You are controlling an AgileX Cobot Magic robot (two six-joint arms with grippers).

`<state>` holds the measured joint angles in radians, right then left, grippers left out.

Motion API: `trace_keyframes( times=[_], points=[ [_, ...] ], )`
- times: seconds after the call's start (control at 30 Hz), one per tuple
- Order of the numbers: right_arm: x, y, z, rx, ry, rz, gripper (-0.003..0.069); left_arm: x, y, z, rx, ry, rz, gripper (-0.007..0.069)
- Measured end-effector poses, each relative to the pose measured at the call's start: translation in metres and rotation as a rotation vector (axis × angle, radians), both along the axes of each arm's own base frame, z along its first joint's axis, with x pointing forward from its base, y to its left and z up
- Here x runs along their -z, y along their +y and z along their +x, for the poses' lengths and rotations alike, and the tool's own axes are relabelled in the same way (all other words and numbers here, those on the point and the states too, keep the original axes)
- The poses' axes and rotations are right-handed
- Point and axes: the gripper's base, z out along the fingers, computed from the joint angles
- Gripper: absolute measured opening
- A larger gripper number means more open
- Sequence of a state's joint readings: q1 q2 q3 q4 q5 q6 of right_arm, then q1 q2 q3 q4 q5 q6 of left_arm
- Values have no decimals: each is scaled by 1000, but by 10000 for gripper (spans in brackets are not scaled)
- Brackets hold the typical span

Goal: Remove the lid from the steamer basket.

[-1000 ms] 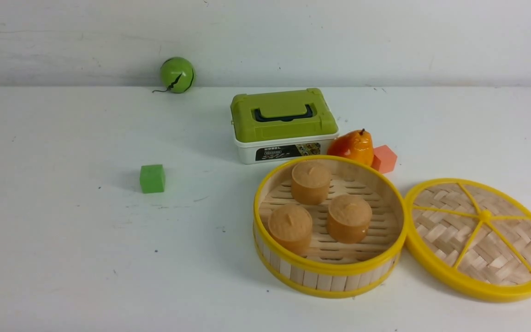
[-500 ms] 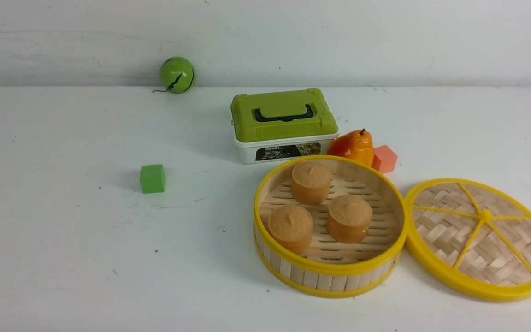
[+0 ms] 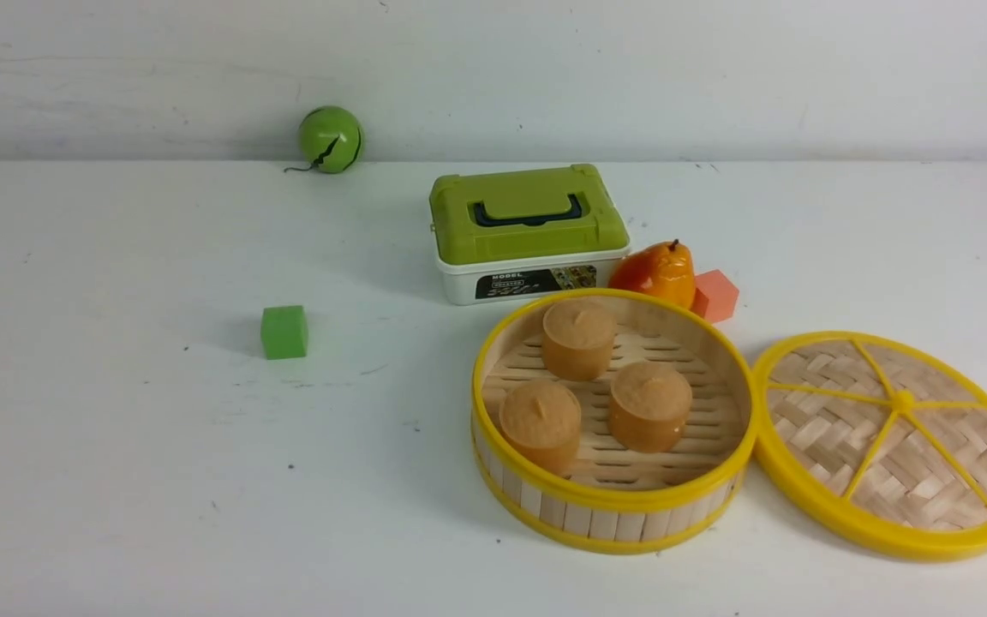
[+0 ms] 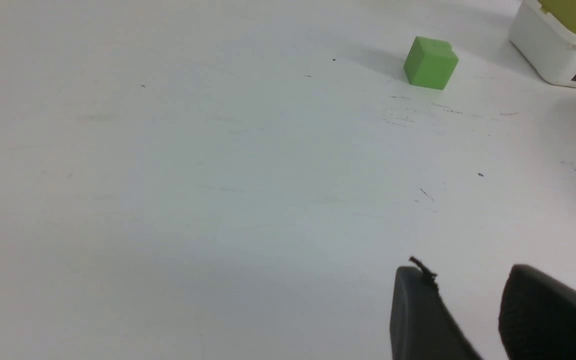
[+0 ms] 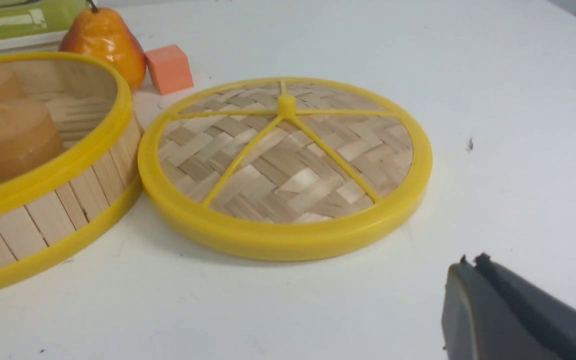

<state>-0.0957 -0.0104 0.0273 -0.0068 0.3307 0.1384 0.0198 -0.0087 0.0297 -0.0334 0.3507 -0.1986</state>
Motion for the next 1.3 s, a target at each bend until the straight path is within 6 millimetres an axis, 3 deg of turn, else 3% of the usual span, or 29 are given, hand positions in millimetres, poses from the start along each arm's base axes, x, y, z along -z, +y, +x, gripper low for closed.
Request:
trace_keyframes(
  times=[1.3],
  points=[
    [2,2,-1,-44,45,4,-4,0,0,0,0,0,0,239]
  ],
)
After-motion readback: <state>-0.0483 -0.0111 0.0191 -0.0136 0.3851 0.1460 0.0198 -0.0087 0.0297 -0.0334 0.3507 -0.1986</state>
